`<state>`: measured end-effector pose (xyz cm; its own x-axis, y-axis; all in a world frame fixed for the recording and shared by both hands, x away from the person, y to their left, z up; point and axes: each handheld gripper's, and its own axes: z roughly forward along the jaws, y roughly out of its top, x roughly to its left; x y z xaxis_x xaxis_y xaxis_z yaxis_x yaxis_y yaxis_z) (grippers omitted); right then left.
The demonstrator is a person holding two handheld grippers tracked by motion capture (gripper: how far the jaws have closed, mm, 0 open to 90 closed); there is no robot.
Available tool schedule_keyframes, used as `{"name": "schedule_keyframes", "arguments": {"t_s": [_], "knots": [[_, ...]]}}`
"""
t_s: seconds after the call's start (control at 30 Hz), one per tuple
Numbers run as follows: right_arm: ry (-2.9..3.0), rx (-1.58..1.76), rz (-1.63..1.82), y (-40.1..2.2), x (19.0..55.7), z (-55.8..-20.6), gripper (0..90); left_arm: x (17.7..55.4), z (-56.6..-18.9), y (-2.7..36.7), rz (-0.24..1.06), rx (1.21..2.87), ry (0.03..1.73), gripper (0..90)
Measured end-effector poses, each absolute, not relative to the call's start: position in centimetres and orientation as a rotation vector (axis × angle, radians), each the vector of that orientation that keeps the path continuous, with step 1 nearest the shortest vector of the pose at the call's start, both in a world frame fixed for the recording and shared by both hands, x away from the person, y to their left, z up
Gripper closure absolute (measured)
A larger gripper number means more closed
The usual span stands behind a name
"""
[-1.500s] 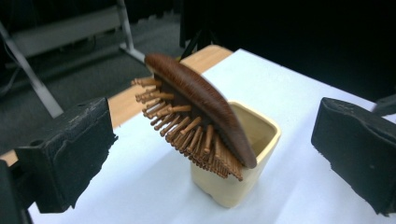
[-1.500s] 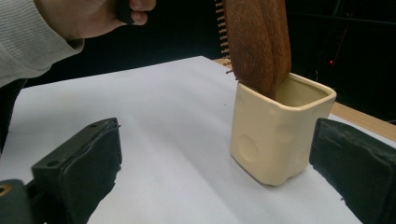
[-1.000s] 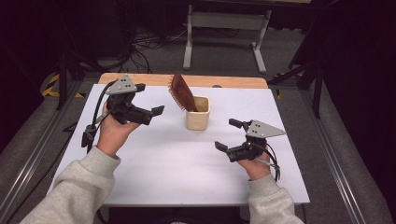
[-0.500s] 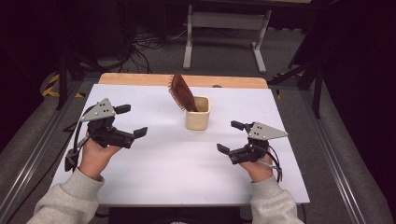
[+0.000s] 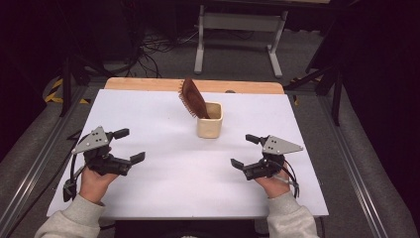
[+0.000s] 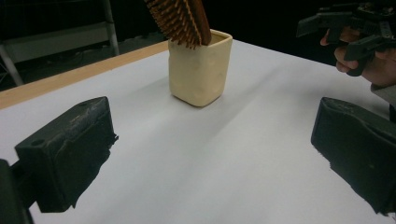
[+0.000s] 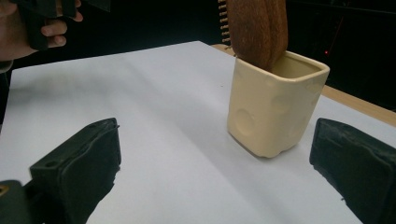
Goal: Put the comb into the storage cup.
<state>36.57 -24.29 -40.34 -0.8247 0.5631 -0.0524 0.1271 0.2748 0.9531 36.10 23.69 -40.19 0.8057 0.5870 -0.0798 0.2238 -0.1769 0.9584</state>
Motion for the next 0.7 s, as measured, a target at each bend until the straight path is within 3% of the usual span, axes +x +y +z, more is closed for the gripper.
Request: {"name": "schedule_keyframes", "arguments": {"t_s": [0.27,0.7], "knots": [[2.145,0.625,1.579,-25.0,36.2,-40.9,2.4,35.5,-43.9,24.8,0.353,1.741,0.686,0.5],[2.163,0.650,1.549,-25.5,35.7,-42.5,2.4,35.4,-46.1,25.7,0.369,1.736,0.732,0.4]]}}
